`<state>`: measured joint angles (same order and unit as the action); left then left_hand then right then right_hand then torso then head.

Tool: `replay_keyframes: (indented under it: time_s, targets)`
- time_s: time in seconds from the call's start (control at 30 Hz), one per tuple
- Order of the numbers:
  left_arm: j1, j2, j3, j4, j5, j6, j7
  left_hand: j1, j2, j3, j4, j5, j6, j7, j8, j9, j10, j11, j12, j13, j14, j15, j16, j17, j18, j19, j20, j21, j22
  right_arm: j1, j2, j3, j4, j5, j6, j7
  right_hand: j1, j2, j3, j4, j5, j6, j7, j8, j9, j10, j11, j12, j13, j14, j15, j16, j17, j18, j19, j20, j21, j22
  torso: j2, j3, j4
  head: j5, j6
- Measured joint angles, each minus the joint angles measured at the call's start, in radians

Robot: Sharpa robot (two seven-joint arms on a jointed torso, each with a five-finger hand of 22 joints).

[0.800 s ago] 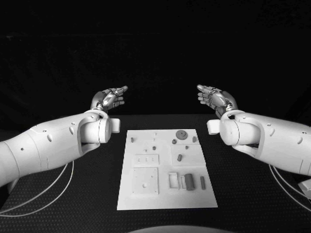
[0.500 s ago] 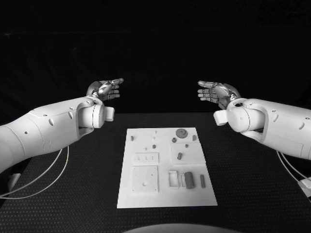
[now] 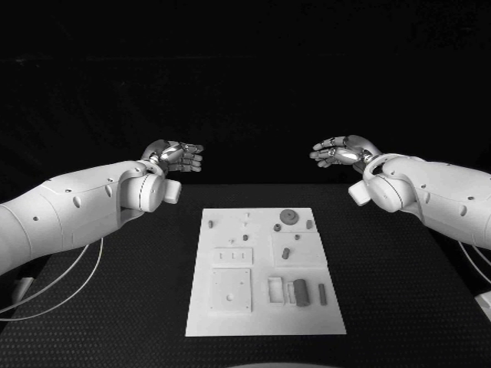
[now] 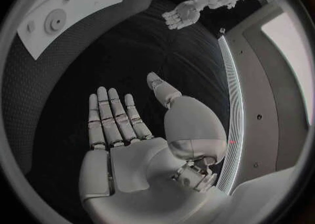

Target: Assemble the parts on the task board

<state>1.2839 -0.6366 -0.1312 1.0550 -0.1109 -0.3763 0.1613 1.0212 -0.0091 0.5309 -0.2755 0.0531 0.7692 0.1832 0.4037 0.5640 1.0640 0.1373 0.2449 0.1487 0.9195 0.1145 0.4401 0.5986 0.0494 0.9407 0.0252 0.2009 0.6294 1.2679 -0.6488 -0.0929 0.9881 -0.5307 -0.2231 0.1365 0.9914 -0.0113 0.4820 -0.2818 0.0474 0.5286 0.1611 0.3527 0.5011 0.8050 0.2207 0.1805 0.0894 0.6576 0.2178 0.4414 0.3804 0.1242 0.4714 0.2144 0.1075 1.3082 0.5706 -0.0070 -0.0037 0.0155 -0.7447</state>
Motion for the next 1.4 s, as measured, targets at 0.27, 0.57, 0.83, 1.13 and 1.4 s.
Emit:
replay_keyframes:
  time_s: [0.27, 0.57, 0.83, 1.13, 1.4]
  targets:
    - [0.000, -0.027, 0.000, 0.046, -0.057, 0.053, 0.009, 0.123, 0.000, 0.049, -0.015, 0.000, 0.087, -0.030, 0.002, -0.008, 0.084, -0.035, 0.005, 0.023, 0.064, -0.036, 0.013, 0.043, 0.005, 0.051, -0.031, 0.021, 0.023, 0.000, 0.010, 0.000, -0.017, -0.280, -0.005, -0.005, 0.092, -0.030, 0.046, -0.010, 0.000, 0.140, 0.019, 0.047, 0.007, 0.146, -0.039, 0.047, 0.015, 0.159, -0.059, 0.060, 0.037, 0.056, 0.154, -0.008, 0.034, -0.001, 0.018, -0.0028, 0.0095, -0.001, 0.008]
    - [0.000, -0.075, 0.001, 0.156, -0.080, 0.077, 0.023, 0.100, -0.029, 0.031, -0.004, 0.000, 0.095, -0.028, -0.006, -0.016, 0.092, -0.037, -0.005, 0.025, 0.071, -0.036, 0.007, 0.056, 0.004, 0.059, -0.038, 0.021, 0.027, 0.000, 0.019, 0.001, 0.009, -0.574, -0.007, -0.012, 0.144, -0.055, 0.064, -0.011, 0.000, 0.293, 0.013, 0.063, 0.003, 0.318, -0.096, 0.062, 0.025, 0.403, -0.168, 0.145, 0.122, 0.126, 0.414, -0.035, 0.103, -0.006, 0.054, -0.0013, 0.0208, -0.009, 0.019]
    - [0.000, -0.118, 0.002, 0.253, -0.078, 0.078, 0.036, 0.055, -0.065, -0.012, 0.004, 0.000, 0.059, -0.003, -0.037, -0.028, 0.058, -0.010, -0.045, 0.016, 0.074, -0.032, -0.004, 0.065, 0.004, 0.059, -0.038, 0.021, 0.029, -0.001, 0.016, 0.000, 0.075, -0.812, 0.001, -0.034, 0.158, -0.069, 0.065, -0.012, 0.000, 0.316, 0.003, 0.033, -0.013, 0.362, -0.112, 0.032, 0.016, 0.511, -0.213, 0.186, 0.181, 0.132, 0.539, -0.079, 0.138, 0.000, 0.095, 0.0012, 0.0308, -0.018, 0.033]
    - [0.000, -0.136, 0.002, 0.300, -0.078, 0.078, 0.043, 0.035, -0.070, -0.033, 0.006, 0.000, 0.059, -0.003, -0.041, -0.028, 0.058, -0.010, -0.055, 0.016, 0.074, -0.032, -0.013, 0.070, 0.003, 0.059, -0.038, 0.021, 0.031, -0.010, 0.029, 0.000, 0.098, -0.956, 0.016, -0.055, 0.151, -0.084, 0.065, -0.012, 0.000, 0.308, 0.011, 0.013, -0.025, 0.358, -0.108, 0.001, 0.004, 0.533, -0.212, 0.192, 0.203, 0.131, 0.567, -0.089, 0.142, 0.000, 0.134, 0.0010, 0.0433, -0.023, 0.042]
    - [0.000, -0.136, 0.002, 0.314, -0.078, 0.078, 0.043, 0.033, -0.072, -0.052, -0.005, 0.000, 0.049, 0.000, -0.047, -0.030, 0.051, -0.003, -0.065, 0.016, 0.070, -0.029, -0.020, 0.077, 0.002, 0.055, -0.034, 0.020, 0.032, -0.021, 0.033, -0.015, 0.120, -1.035, 0.023, -0.060, 0.155, -0.088, 0.065, -0.012, 0.000, 0.308, 0.011, 0.001, -0.035, 0.342, -0.099, -0.031, -0.012, 0.552, -0.208, 0.197, 0.221, 0.130, 0.590, -0.095, 0.143, 0.000, 0.161, -0.0007, 0.0454, -0.023, 0.048]
